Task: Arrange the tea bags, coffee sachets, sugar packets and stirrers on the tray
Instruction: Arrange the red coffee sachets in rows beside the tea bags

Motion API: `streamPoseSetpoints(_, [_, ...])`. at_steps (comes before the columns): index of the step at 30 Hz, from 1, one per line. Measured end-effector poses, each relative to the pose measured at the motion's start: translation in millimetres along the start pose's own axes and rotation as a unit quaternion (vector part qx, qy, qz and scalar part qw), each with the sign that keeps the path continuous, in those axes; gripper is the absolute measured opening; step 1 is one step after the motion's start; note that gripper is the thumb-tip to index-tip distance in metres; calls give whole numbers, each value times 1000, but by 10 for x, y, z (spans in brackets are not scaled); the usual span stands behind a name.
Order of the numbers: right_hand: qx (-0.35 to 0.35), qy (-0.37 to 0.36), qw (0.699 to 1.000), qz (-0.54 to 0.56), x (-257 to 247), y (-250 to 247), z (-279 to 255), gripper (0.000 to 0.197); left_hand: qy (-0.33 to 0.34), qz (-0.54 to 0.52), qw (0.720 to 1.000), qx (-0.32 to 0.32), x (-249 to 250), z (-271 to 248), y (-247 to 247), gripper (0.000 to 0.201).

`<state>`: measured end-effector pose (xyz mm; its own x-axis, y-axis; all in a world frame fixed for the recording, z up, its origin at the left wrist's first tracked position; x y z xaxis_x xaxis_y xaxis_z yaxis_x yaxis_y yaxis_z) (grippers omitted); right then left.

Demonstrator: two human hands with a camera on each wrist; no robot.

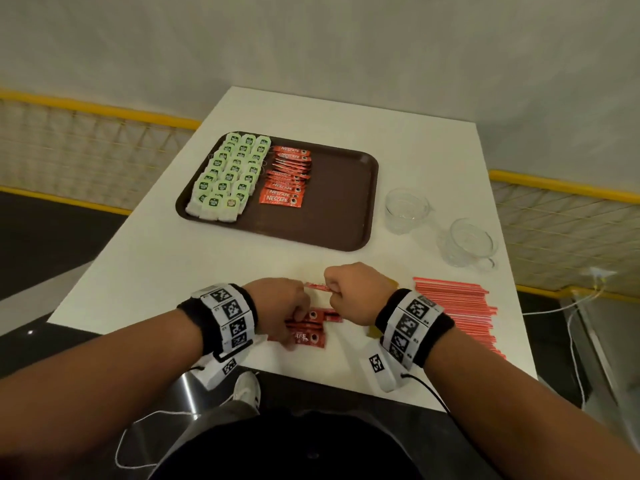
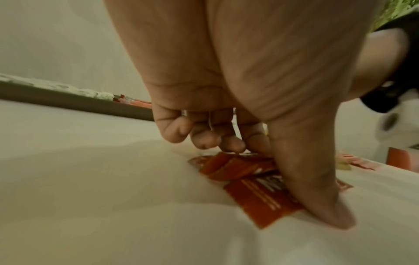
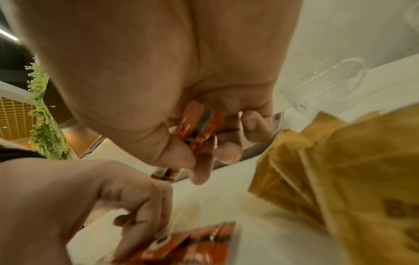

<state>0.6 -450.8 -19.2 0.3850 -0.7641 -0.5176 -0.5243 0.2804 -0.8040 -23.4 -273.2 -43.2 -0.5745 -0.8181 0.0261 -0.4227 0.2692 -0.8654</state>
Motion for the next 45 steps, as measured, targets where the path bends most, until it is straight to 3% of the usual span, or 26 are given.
streamPoseSetpoints(4, [10,25,1000,15,50,25,-127,14,-36,-8,999,30,-65,50,-72,39])
streamPoseSetpoints(11, [46,64,993,86,192,-20,-221,14,-70,-15,997,35,-121,102,-144,12])
streamPoseSetpoints(14, [54,65,992,94,221,-28,-244,12,-87,-33,995,31,-131,155,-163,18])
streamPoseSetpoints(19, [58,62,994,65,209,-24,-240,25,-101,-71,992,33,-208,229,-200,25])
streamPoseSetpoints(25, [68,90,992,59,161,3,-113,28,-99,-46,994,12,-327,320,-199,29])
streamPoseSetpoints(32, [74,115,989,54,59,14,78,24,-52,-51,994,80,-511,360,-244,29])
streamPoseSetpoints(38, [81,141,985,58,-31,37,156,24,-13,-15,998,57,-657,464,-261,22])
streamPoseSetpoints(45, [92,127,986,49,-135,12,315,23,69,-102,981,148,-851,415,-387,18])
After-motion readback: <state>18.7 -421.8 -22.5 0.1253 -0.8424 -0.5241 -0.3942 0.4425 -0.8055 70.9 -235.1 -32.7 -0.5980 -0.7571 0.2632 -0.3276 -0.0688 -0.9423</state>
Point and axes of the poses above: each hand's wrist, its own z-axis towards the middle knuckle, its own y-axis out of the palm, x = y × z, the point moved 1 cm from there along z, towards the middle knuckle, and after that the axes turned 11 degrees about z, right-handed, at the moved point
